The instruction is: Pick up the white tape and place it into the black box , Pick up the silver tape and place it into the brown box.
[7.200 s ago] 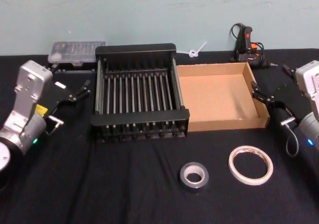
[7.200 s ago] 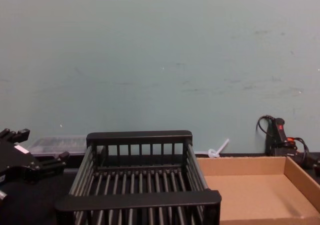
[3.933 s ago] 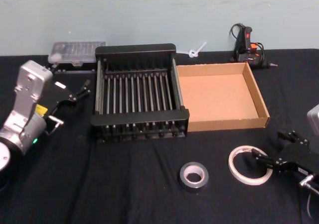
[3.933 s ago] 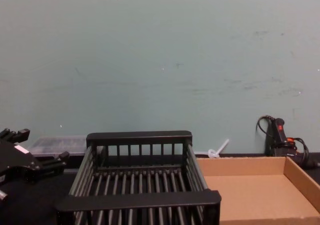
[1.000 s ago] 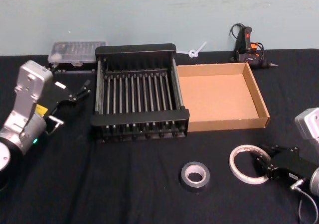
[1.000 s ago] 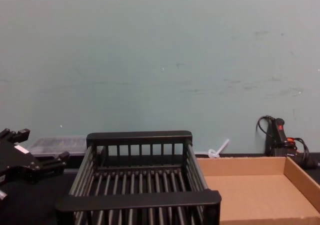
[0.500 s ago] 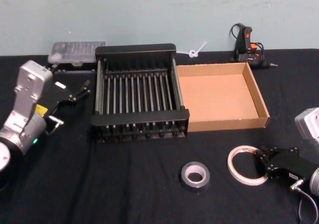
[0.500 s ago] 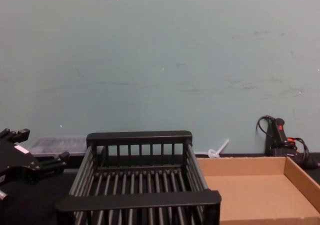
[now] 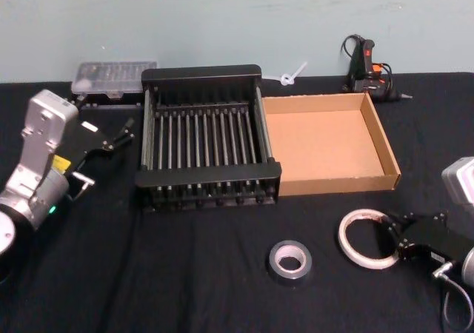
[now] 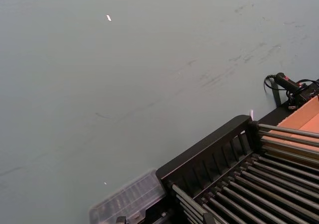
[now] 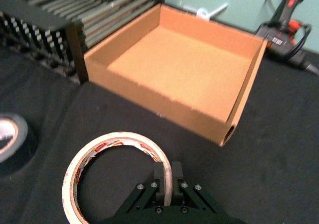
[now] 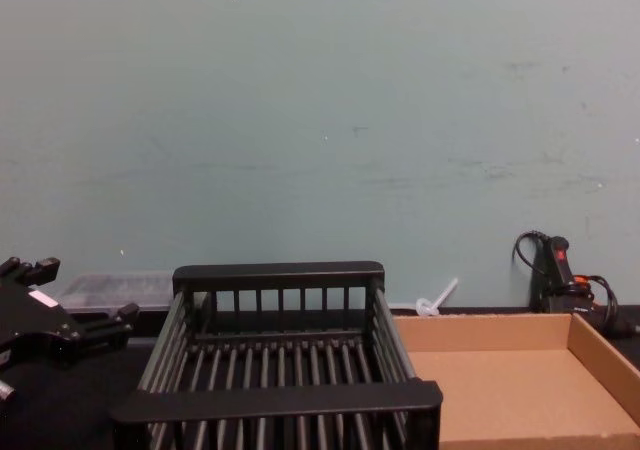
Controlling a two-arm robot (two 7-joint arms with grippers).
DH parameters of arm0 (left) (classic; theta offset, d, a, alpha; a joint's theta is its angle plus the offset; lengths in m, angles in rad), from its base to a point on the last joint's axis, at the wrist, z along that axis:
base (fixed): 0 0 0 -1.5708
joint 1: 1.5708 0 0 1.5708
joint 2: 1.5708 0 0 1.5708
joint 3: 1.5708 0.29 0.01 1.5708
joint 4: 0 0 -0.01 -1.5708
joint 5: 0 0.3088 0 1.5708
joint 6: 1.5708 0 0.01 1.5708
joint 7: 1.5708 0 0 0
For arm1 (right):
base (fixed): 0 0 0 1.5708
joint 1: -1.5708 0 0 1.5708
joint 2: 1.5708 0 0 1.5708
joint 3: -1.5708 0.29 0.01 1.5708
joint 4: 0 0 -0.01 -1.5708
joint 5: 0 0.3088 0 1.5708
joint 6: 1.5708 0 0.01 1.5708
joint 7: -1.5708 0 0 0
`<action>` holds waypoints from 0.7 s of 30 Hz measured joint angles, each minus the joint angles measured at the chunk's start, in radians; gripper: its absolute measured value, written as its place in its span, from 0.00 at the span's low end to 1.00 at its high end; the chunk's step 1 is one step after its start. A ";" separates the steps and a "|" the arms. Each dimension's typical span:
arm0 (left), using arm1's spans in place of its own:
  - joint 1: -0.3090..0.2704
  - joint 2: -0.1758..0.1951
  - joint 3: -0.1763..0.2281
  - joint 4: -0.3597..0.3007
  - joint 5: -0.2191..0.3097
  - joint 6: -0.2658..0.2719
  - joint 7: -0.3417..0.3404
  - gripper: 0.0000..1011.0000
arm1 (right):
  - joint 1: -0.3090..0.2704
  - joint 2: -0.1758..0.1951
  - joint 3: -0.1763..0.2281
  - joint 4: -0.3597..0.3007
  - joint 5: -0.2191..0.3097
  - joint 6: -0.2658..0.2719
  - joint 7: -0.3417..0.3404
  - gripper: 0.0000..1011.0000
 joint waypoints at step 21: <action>0.000 0.000 0.000 0.000 0.000 0.000 0.000 0.99 | 0.173 -0.094 0.010 -0.025 -0.062 -0.016 -0.015 0.09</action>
